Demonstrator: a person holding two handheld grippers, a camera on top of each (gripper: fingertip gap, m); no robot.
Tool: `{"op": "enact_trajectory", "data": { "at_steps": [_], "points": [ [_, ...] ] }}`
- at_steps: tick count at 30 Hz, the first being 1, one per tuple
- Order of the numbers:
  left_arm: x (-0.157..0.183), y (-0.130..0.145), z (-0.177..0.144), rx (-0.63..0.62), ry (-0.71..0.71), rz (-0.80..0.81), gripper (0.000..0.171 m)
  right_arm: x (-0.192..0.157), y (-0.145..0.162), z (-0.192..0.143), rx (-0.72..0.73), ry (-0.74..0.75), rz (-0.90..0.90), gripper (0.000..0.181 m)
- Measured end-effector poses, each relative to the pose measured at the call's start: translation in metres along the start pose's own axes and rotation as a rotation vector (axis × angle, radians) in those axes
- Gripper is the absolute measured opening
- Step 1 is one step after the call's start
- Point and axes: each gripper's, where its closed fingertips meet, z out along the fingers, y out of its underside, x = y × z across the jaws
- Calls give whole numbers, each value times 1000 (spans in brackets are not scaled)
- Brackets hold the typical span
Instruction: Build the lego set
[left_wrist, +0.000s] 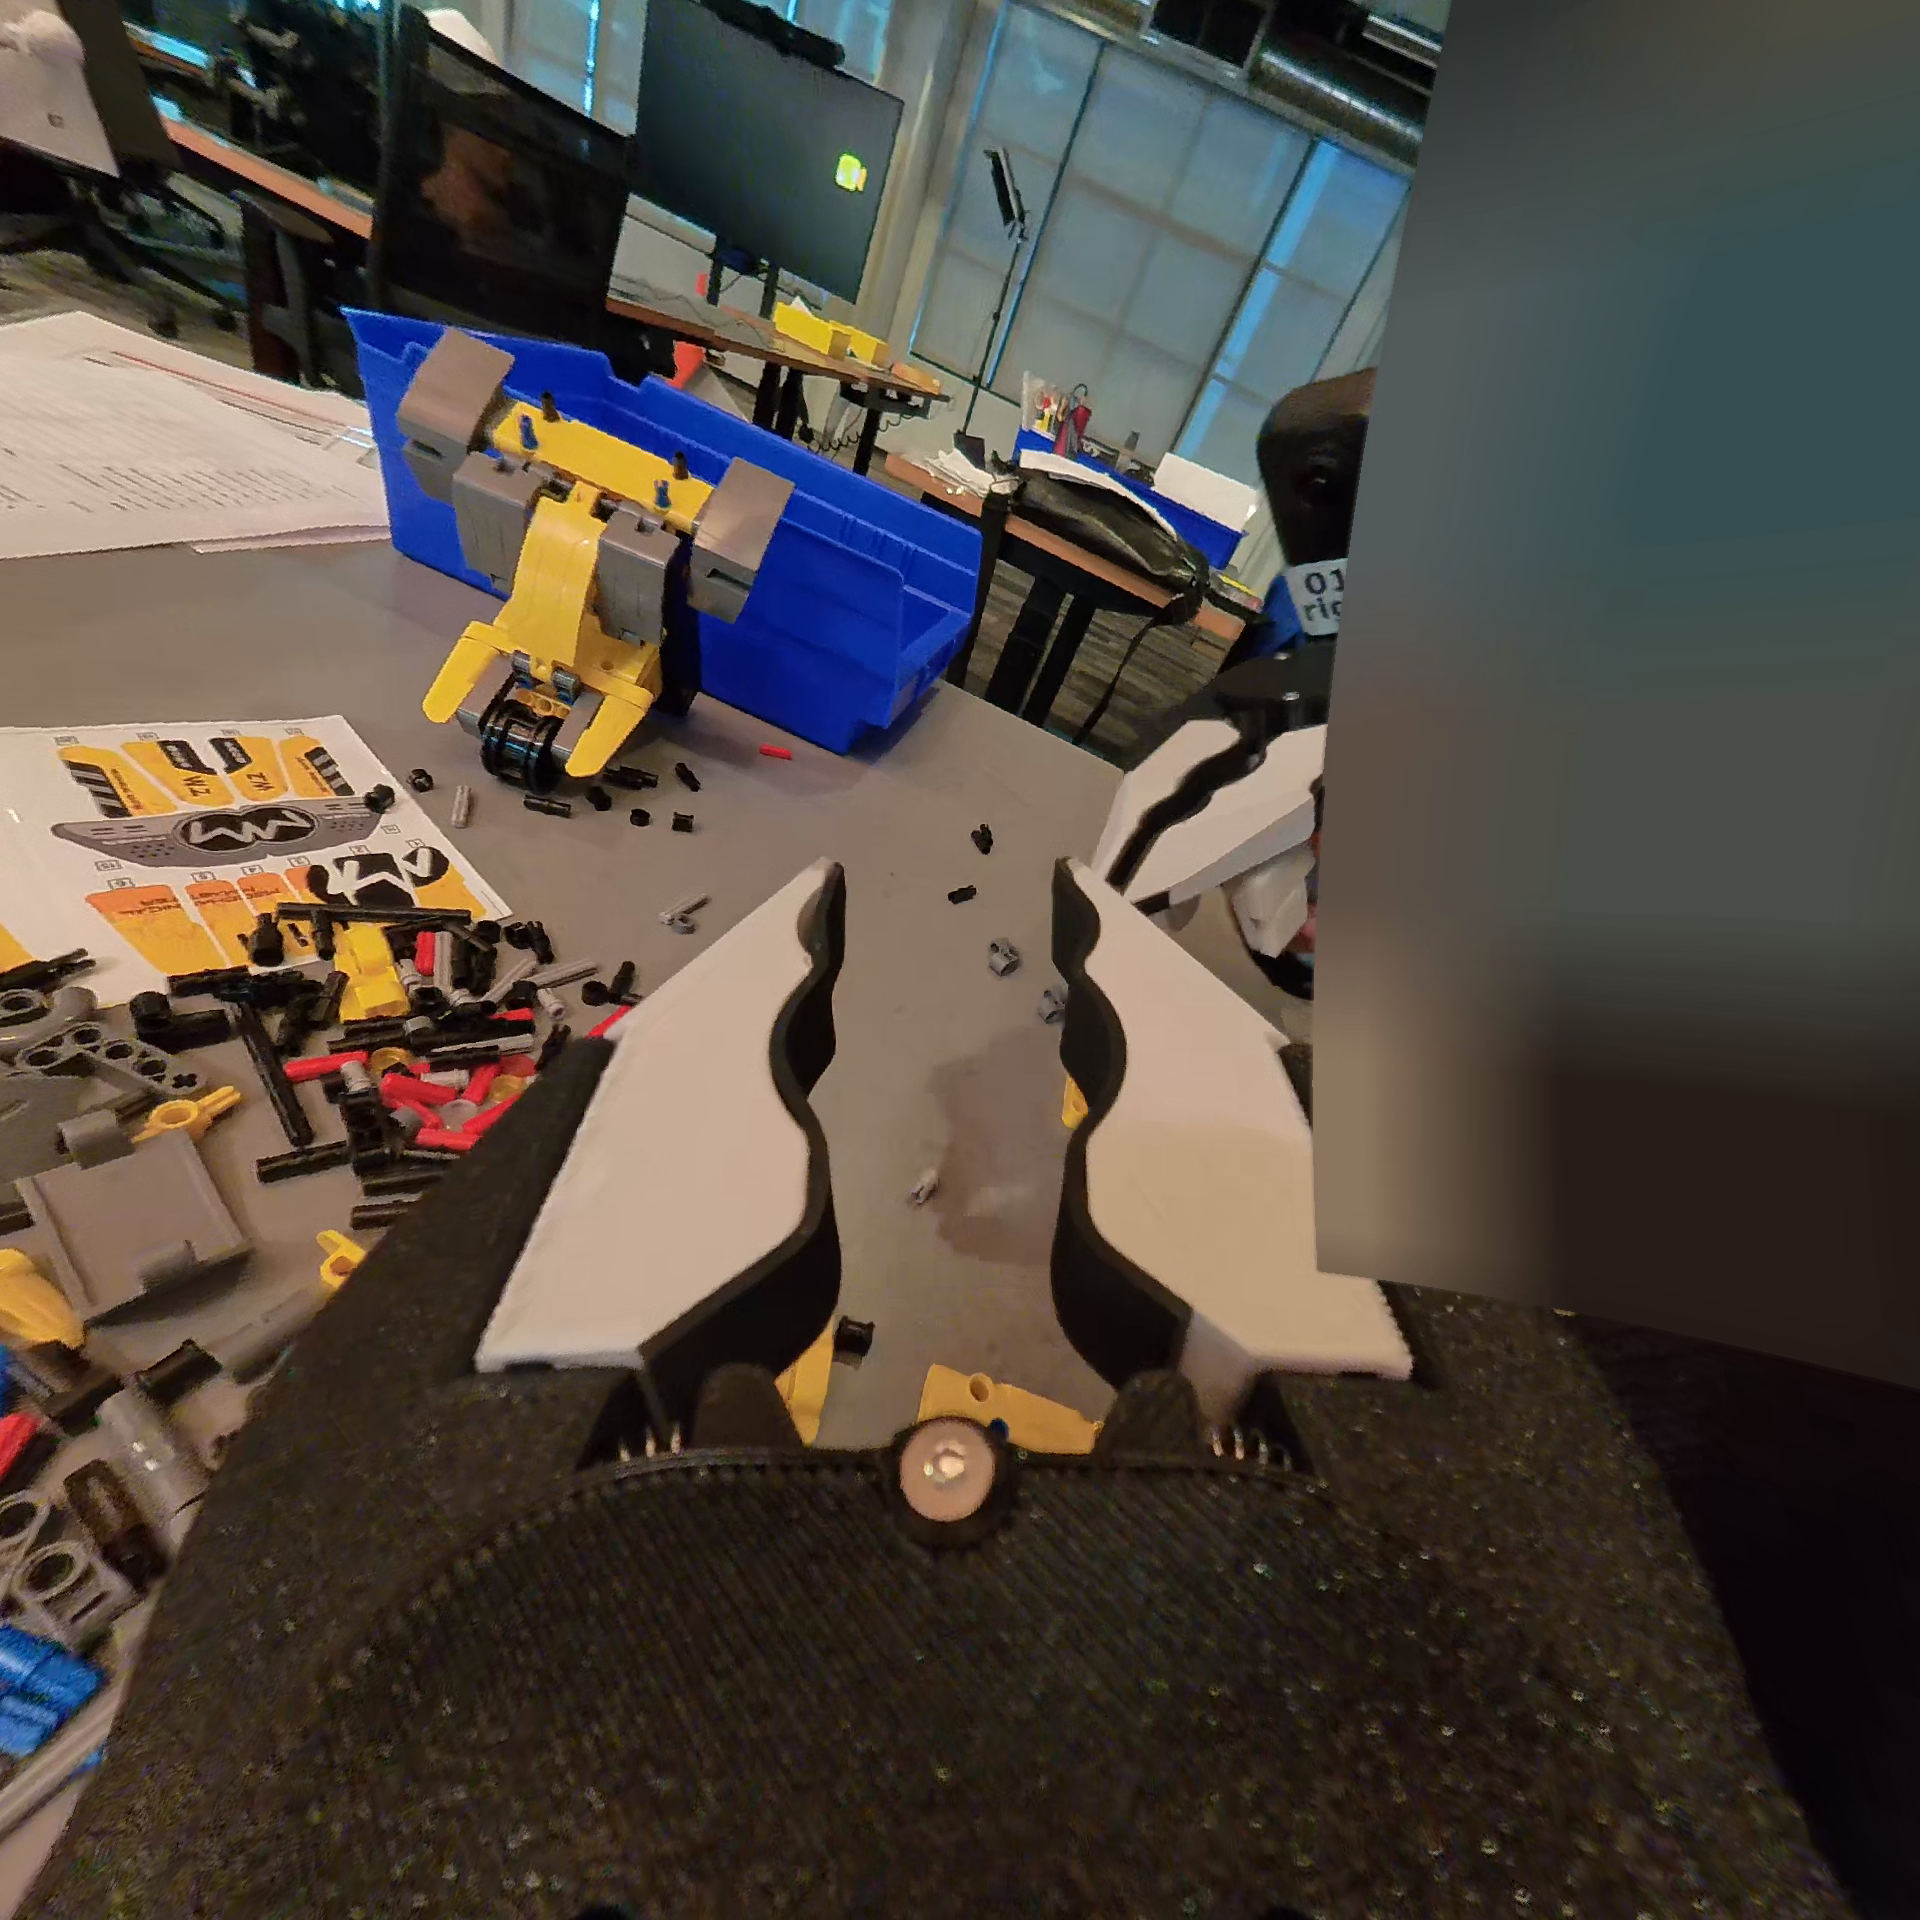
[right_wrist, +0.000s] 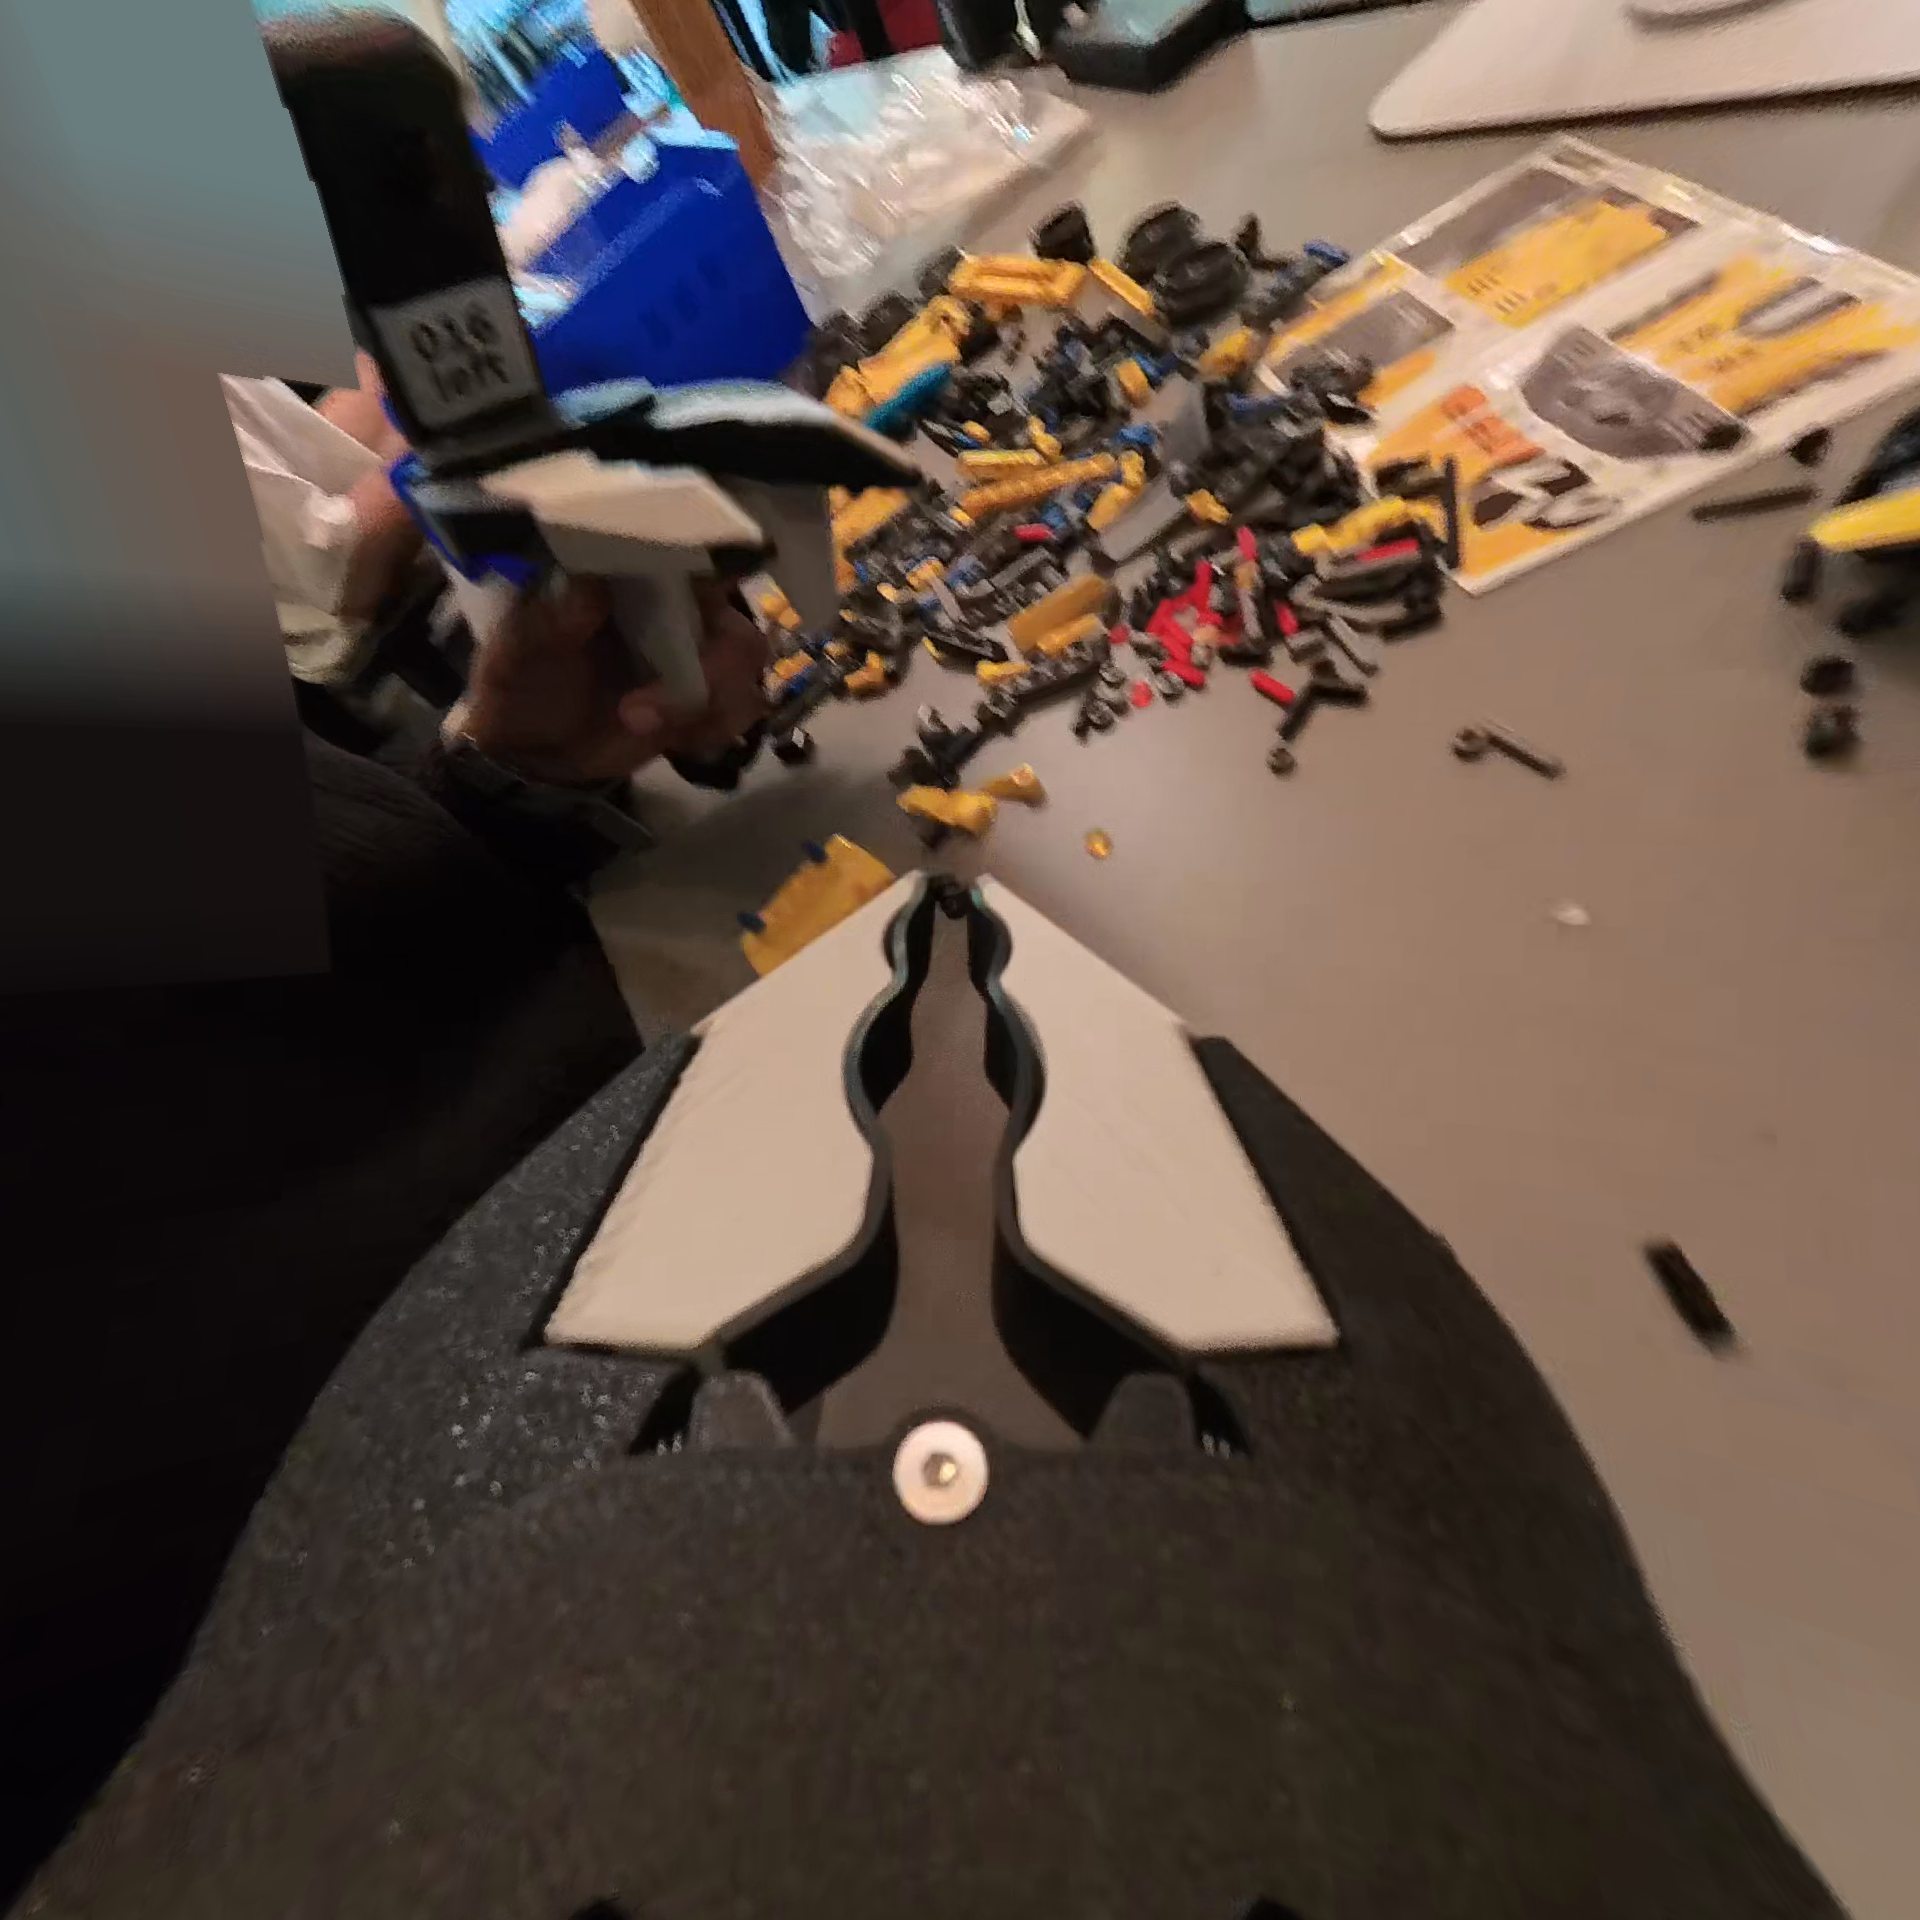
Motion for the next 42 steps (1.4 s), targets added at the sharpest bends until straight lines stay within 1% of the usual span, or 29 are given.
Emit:
{"op": "enact_trajectory", "data": {
  "at_steps": [3,6,8,12,18,24,42],
  "points": [
    [-14,0,-2,-1,-75,-9,39,16,21,-13,-121,139,-15,4],
    [-15,2,-2,-8,-71,-30,39,32,51,-23,-297,278,-43,4],
    [-15,2,-2,-10,-67,-36,40,30,62,-23,-370,300,-71,4],
    [-14,2,-2,-10,-59,-46,42,20,69,-13,-476,302,-146,4],
    [-14,3,-3,-12,-54,-56,45,24,76,-5,-648,362,-298,4],
    [-14,5,-3,-21,-48,-71,46,24,81,1,-684,336,-294,4],
    [-12,2,-4,0,-18,-107,48,28,83,0,-790,356,-221,4]
  ]
}}
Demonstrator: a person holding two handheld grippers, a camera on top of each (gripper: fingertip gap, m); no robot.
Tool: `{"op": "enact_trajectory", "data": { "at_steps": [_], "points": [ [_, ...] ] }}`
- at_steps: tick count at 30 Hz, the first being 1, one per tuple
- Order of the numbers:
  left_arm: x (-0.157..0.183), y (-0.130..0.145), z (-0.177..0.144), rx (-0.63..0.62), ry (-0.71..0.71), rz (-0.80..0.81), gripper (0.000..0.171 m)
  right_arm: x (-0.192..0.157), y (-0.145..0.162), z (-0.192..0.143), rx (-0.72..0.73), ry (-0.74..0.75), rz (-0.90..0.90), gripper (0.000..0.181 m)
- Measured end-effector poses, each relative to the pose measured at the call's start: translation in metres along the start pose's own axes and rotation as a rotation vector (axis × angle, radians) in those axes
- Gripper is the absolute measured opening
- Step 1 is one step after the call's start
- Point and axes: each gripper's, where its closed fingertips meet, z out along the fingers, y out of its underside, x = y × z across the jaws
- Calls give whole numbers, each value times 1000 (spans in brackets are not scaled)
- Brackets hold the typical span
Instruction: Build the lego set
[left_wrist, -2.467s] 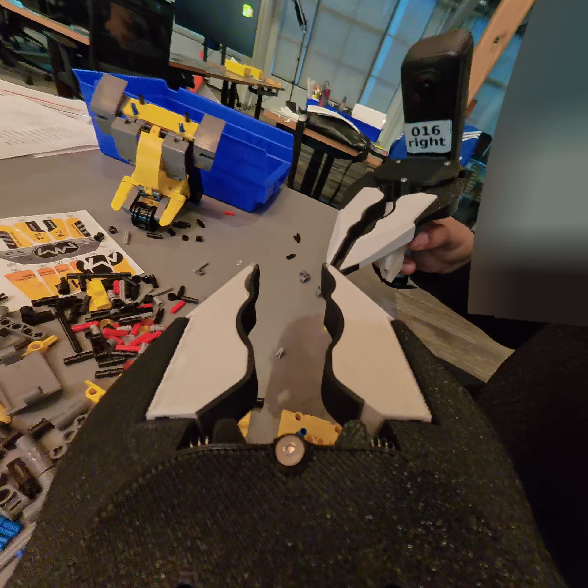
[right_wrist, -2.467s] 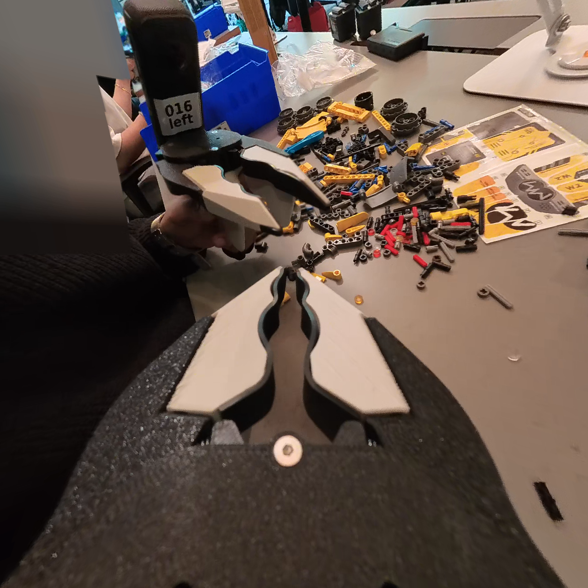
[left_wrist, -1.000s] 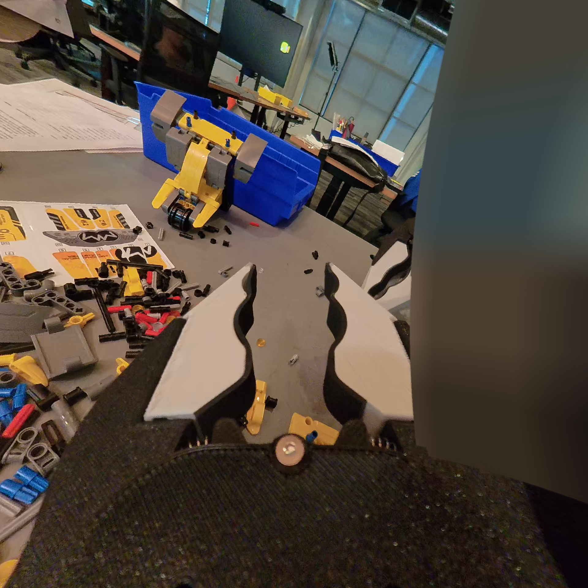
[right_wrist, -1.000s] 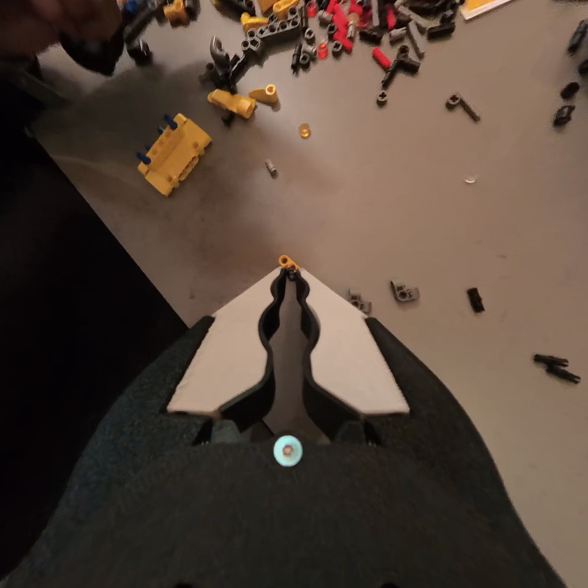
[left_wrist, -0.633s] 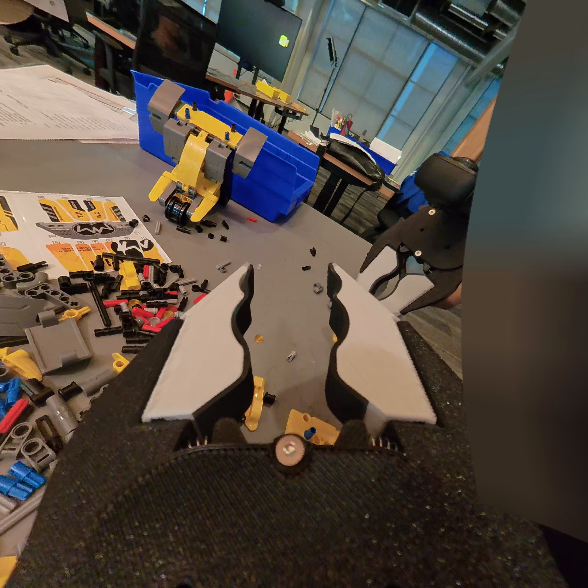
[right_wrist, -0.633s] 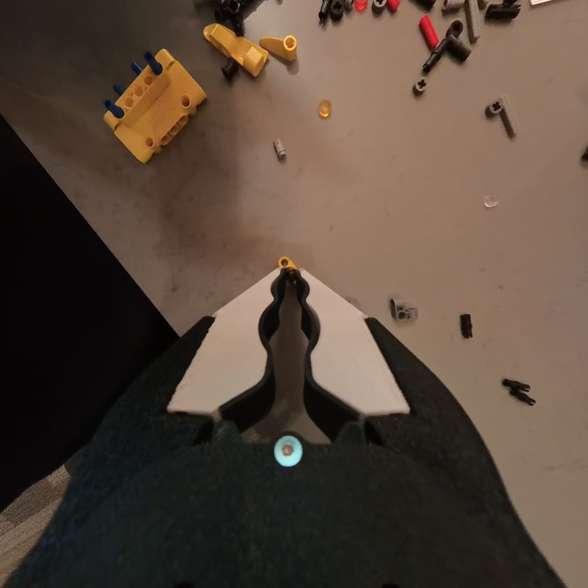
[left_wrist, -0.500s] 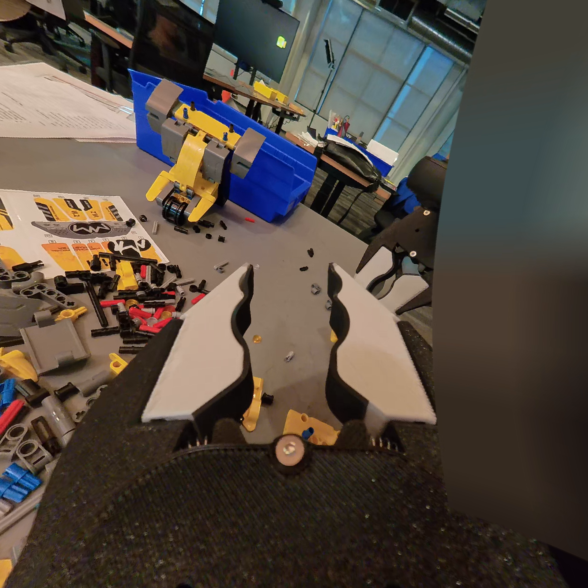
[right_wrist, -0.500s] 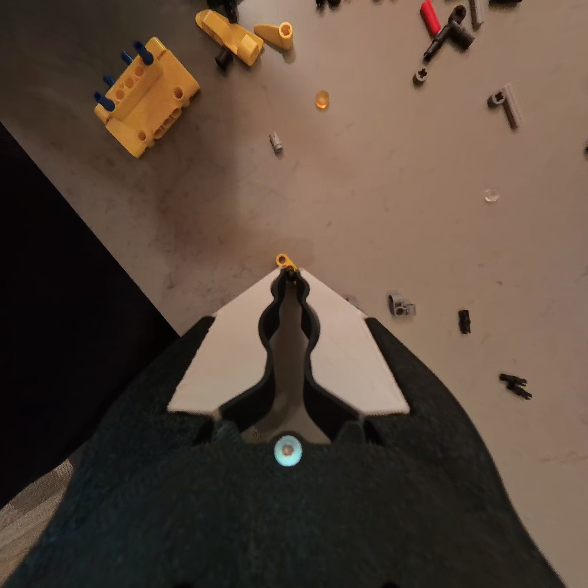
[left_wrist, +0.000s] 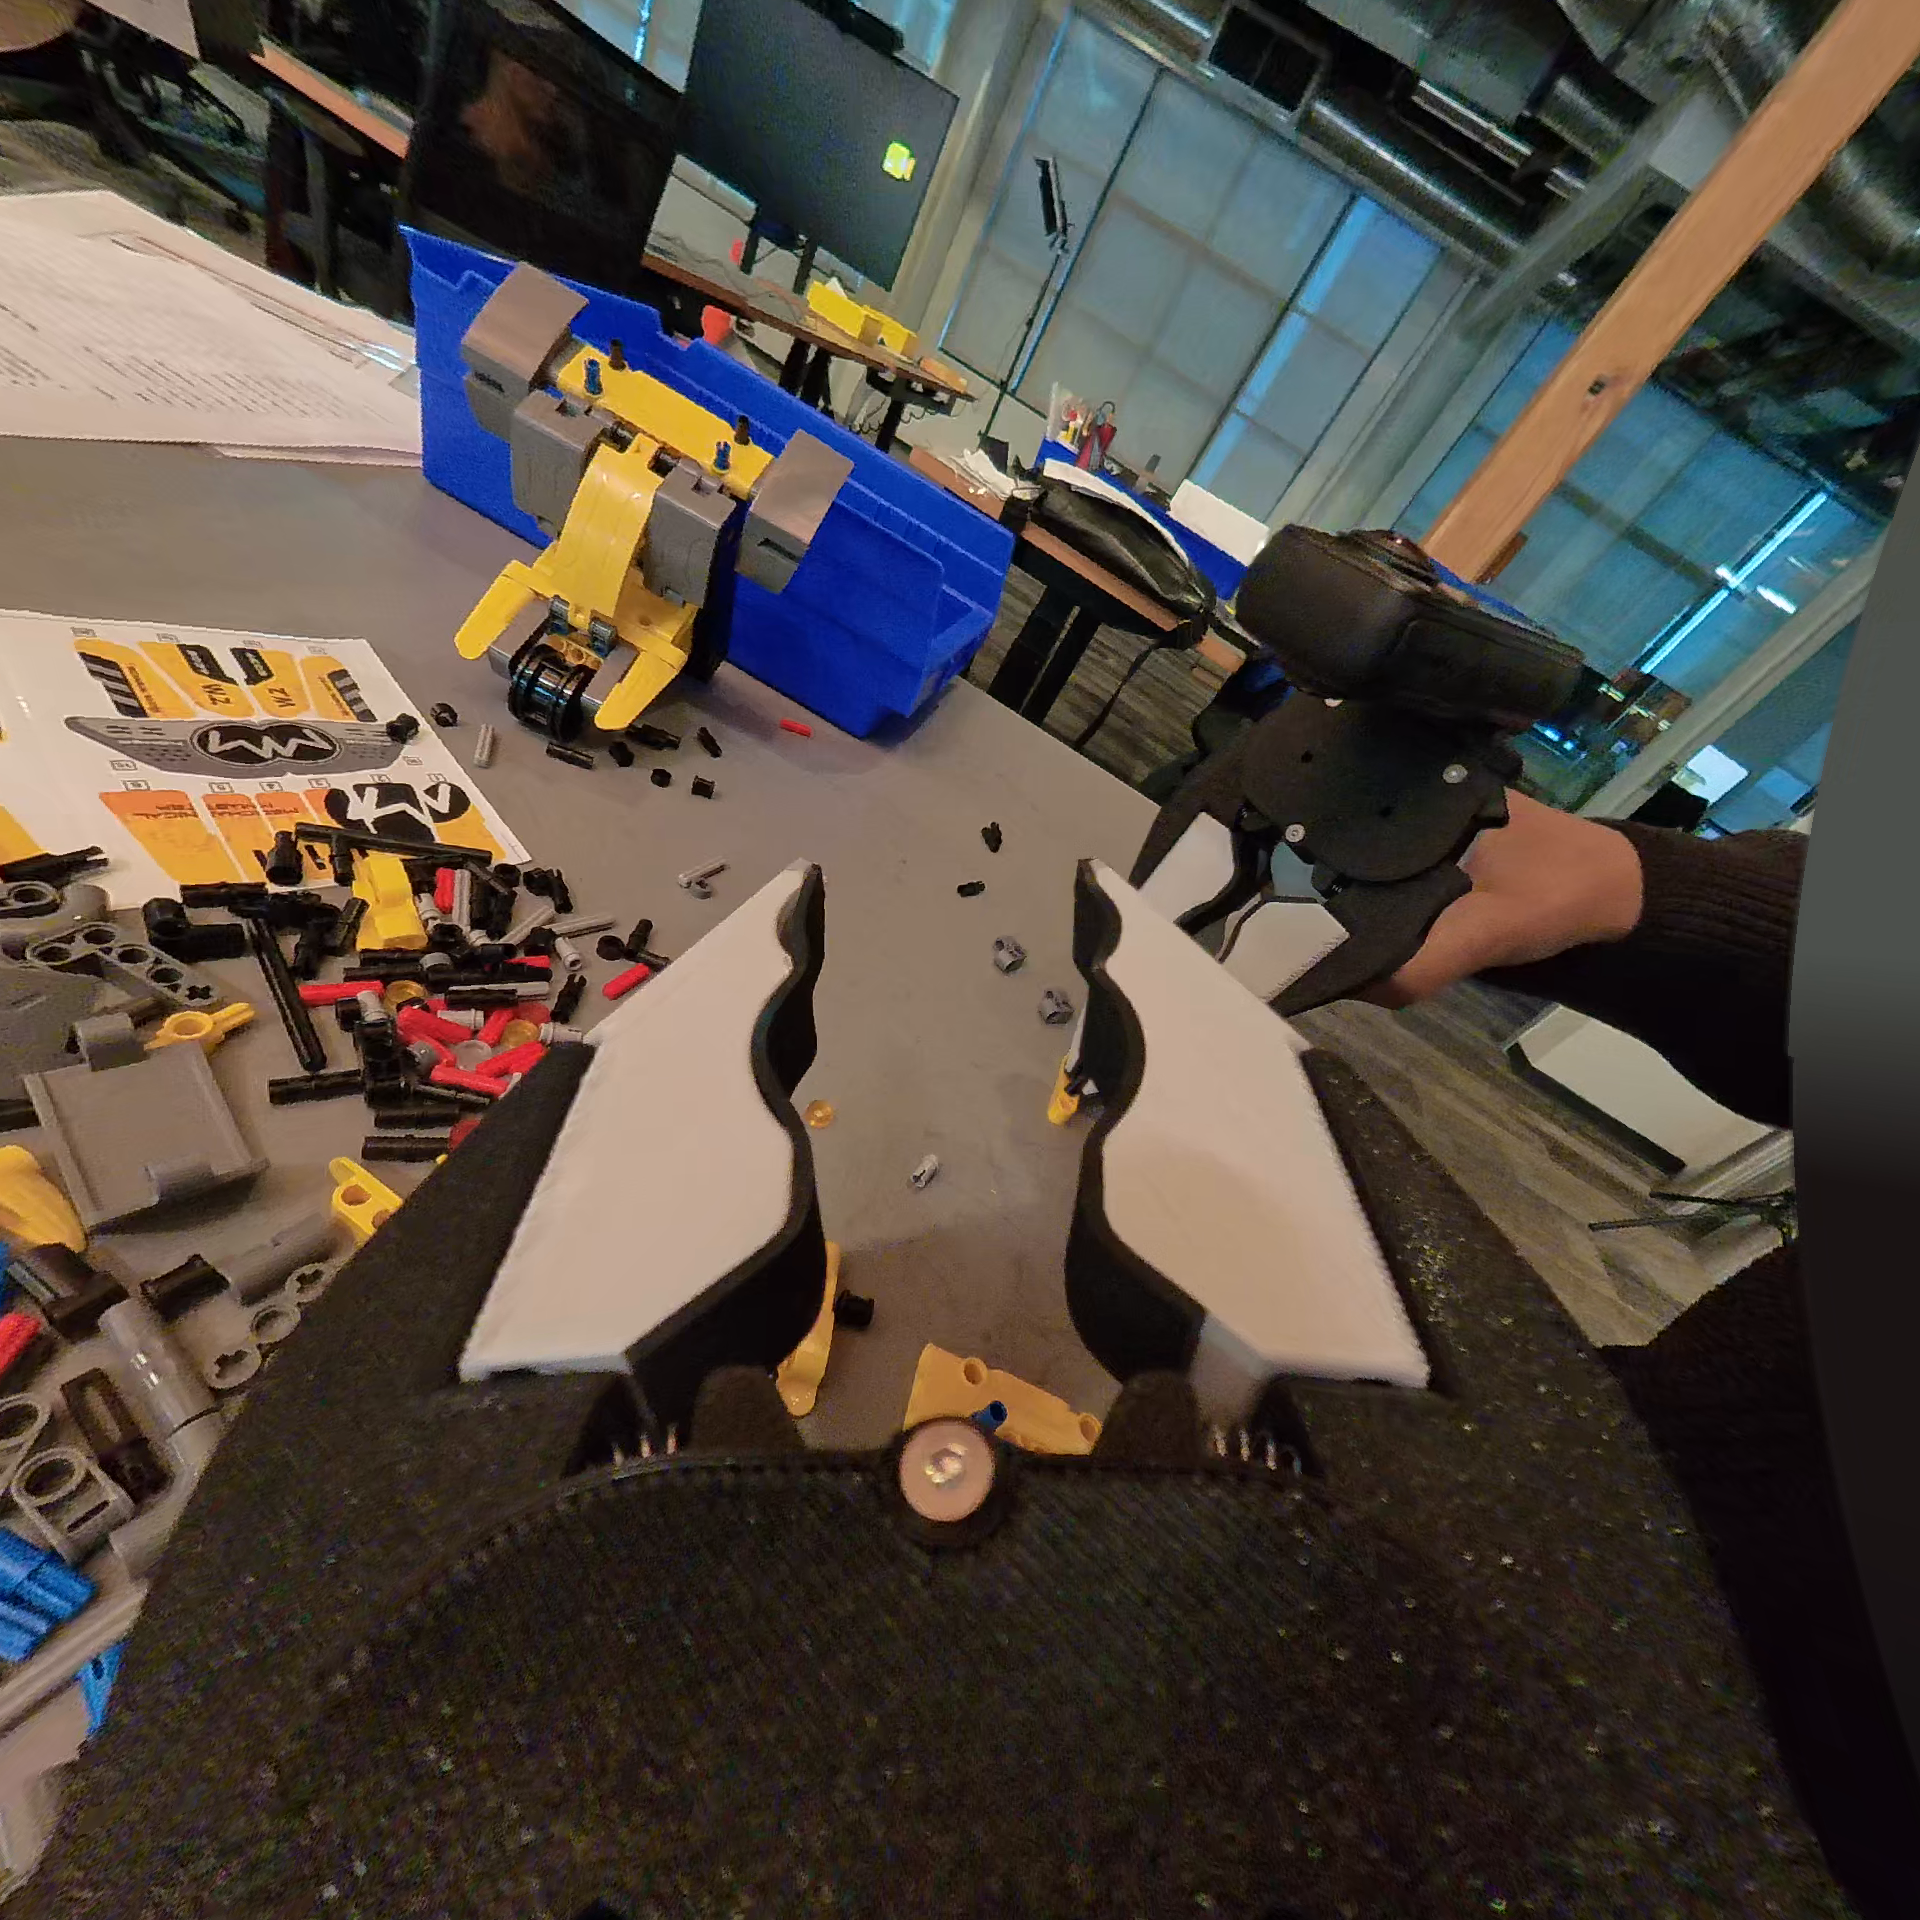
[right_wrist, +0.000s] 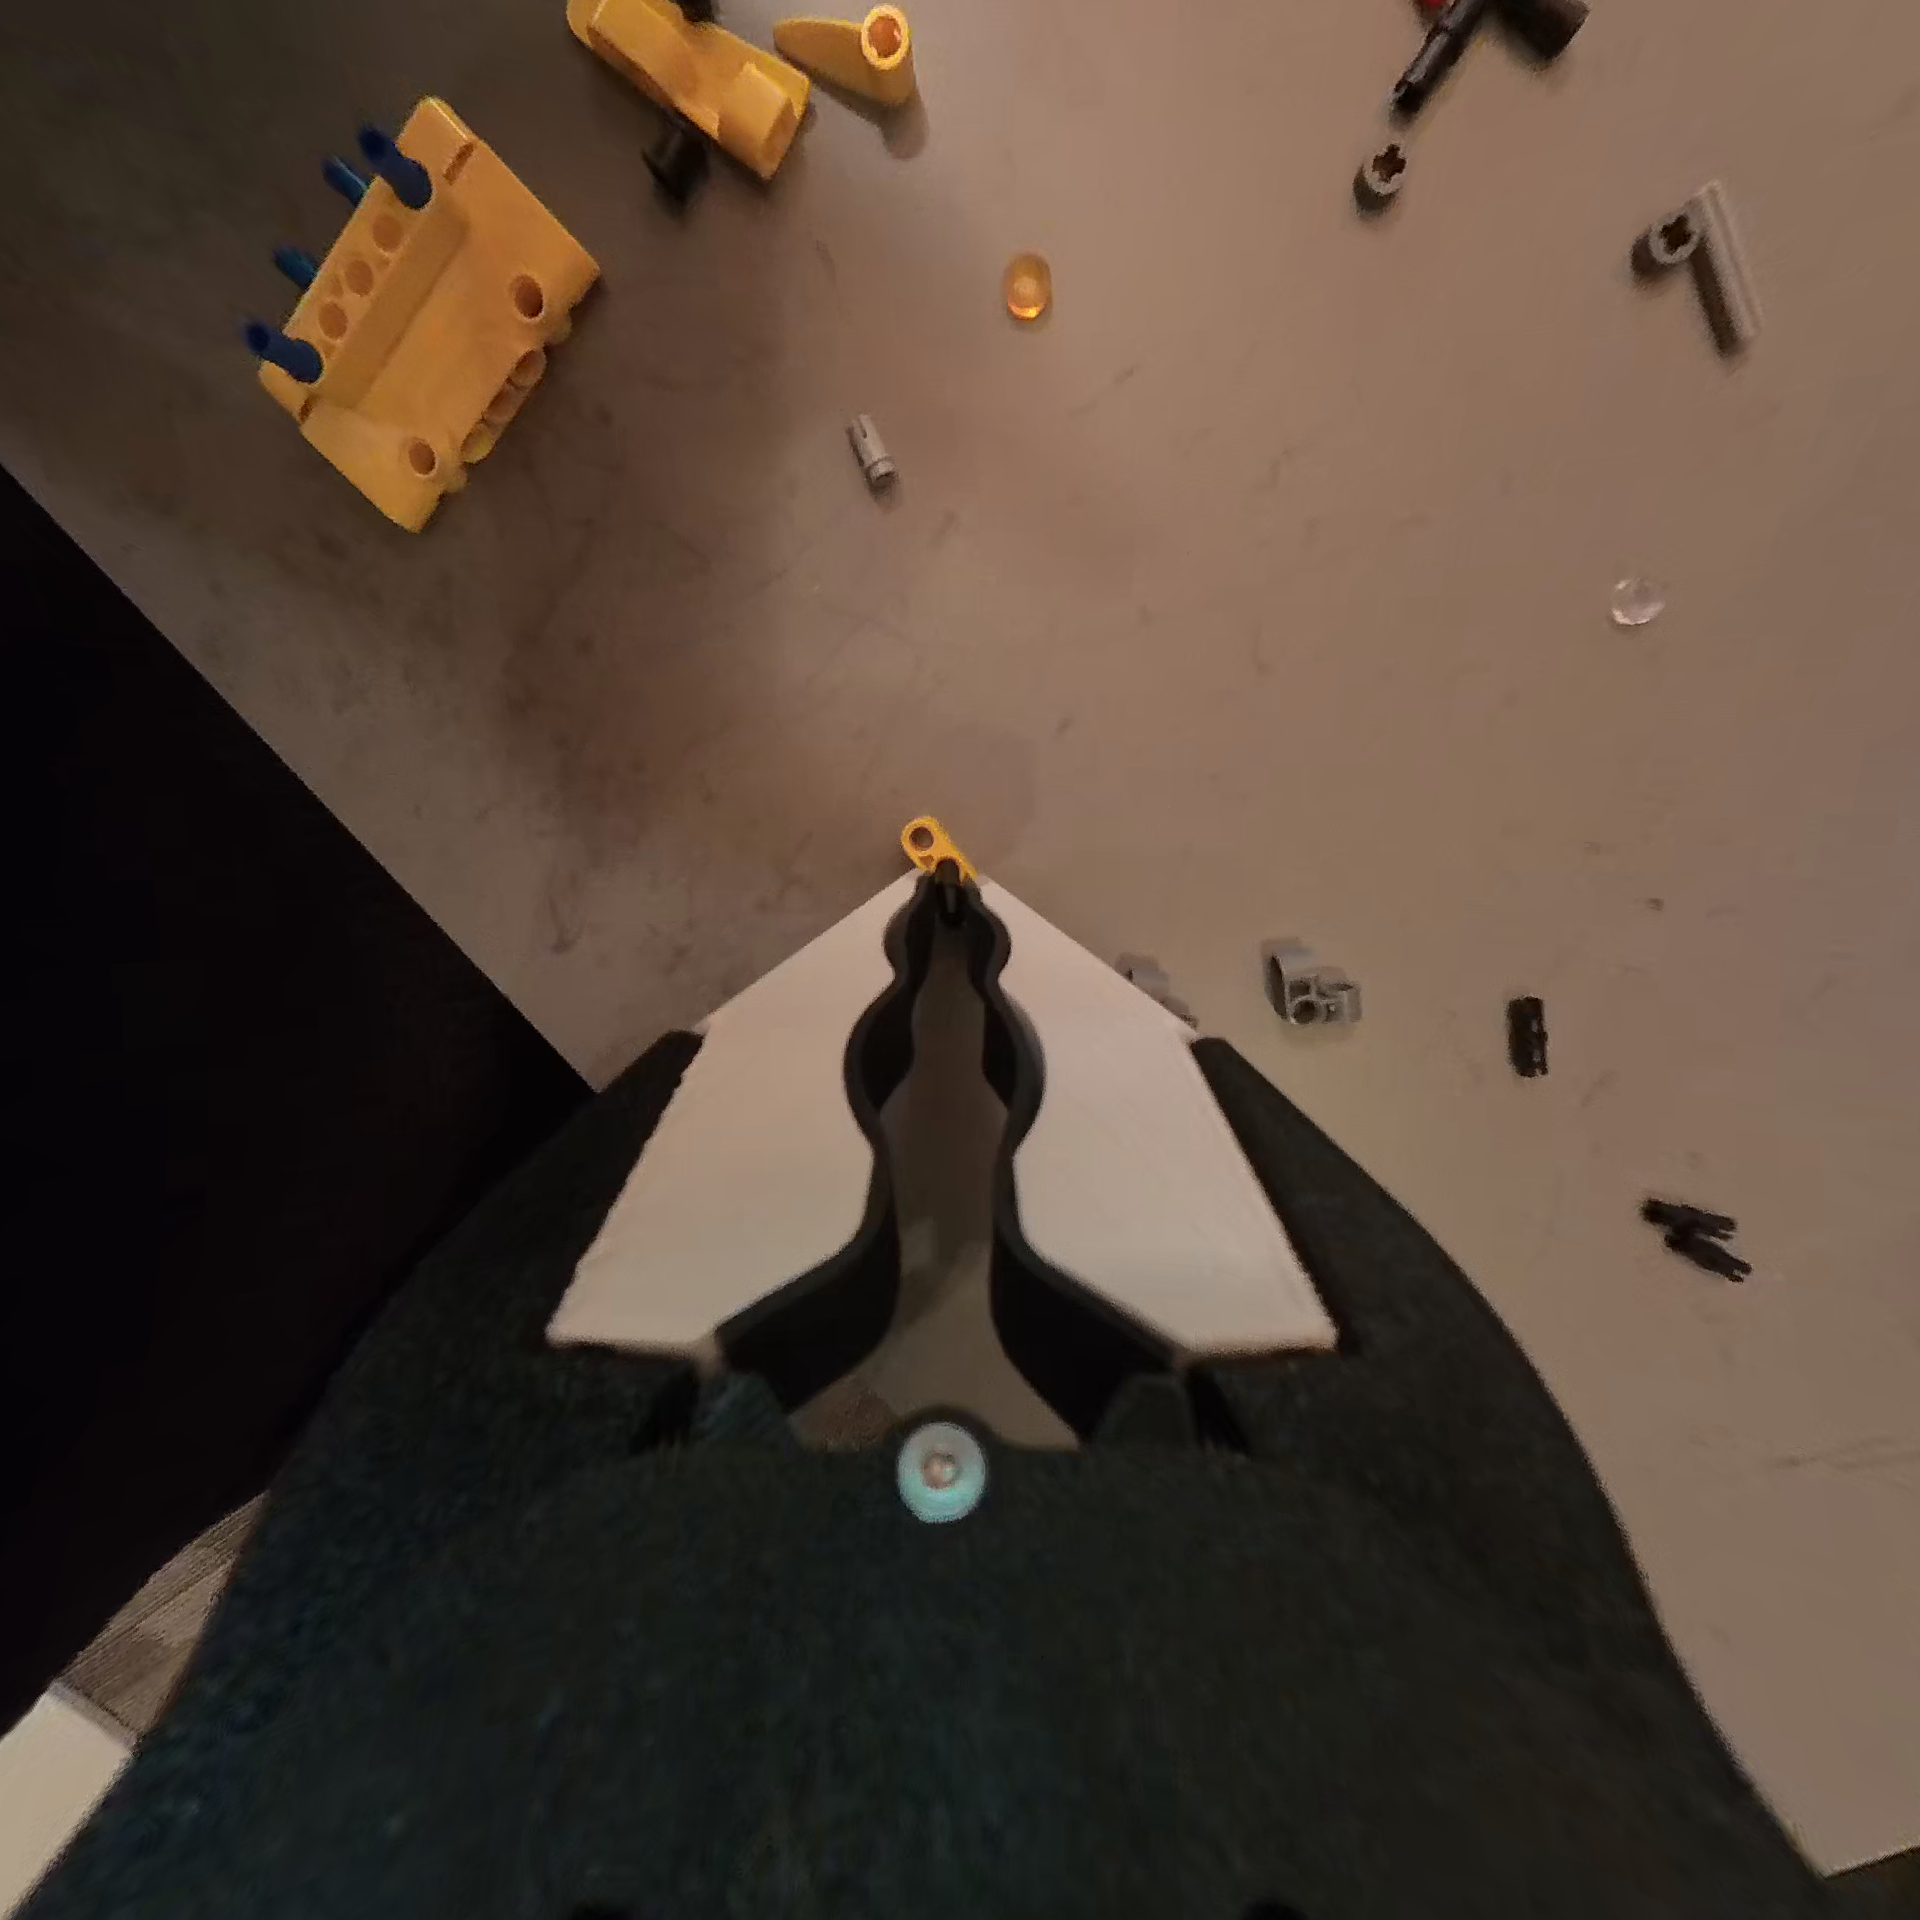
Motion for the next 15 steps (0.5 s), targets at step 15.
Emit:
{"op": "enact_trajectory", "data": {
  "at_steps": [15],
  "points": [
    [6,0,1,7,62,-60,53,-1,-32,-20,55,130,-242,4]
  ]
}}
